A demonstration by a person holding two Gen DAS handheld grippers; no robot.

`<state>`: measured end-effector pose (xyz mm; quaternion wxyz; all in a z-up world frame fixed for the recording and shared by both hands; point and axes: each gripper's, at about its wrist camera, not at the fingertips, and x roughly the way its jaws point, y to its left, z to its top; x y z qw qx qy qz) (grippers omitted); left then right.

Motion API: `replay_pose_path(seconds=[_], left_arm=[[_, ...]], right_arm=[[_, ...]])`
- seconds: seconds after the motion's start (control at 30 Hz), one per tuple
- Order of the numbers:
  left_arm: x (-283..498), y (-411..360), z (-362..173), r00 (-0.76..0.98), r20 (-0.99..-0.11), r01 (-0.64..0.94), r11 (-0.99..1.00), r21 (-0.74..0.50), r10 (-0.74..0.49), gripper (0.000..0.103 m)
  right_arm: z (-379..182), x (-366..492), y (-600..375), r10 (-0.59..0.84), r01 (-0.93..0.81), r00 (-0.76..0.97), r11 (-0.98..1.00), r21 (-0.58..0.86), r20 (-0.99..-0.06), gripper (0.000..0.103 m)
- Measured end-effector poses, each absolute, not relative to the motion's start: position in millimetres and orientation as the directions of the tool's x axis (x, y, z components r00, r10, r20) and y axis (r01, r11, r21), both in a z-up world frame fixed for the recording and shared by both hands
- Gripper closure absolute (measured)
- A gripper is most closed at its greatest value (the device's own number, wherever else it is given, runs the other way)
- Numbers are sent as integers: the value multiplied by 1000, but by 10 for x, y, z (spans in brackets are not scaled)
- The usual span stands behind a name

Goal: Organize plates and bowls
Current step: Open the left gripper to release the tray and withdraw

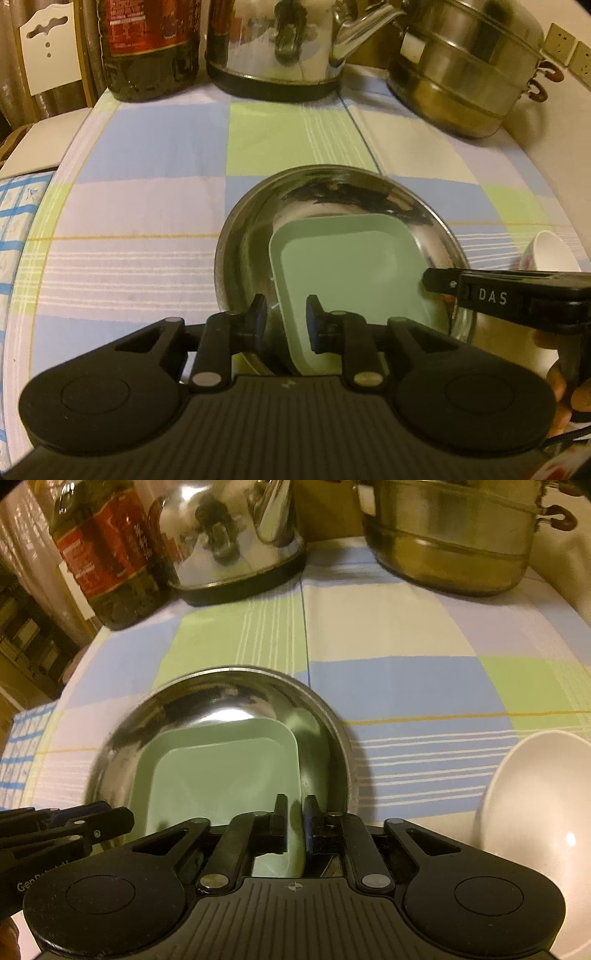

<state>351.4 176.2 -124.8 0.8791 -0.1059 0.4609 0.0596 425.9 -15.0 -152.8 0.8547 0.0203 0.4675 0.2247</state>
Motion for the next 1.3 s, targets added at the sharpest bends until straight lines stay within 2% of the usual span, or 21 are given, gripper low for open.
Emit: replay_pose_path(seconds=[0.03, 0.1, 0.37, 0.53, 0.63, 1.3], left_arm=[[3498, 1759, -1221, 572, -820, -198, 971, -133, 4, 83], [3448, 1751, -1159, 582, -813, -189, 972, -138, -3, 83], [3071, 1624, -794, 618, -786, -172, 976, -131, 3, 83], [2740, 1513, -586, 627, -779, -204, 968, -145, 15, 83], [2518, 1387, -492, 629, -777, -216, 967, -137, 30, 83], [1265, 623, -317, 610, -787, -286, 952, -110, 93, 82]], right_arm=[[-1496, 4236, -165, 409, -362, 467, 897, 252, -784, 62], [-1421, 4171, -208, 432, -361, 474, 890, 278, -767, 54], [-1048, 3819, -417, 477, -363, 512, 874, 323, -714, 51], [-887, 3531, -611, 516, -383, 502, 852, 357, -694, 41], [-808, 3332, -745, 532, -397, 493, 842, 367, -689, 39], [-699, 2117, -1457, 567, -491, 441, 801, 342, -695, 36]])
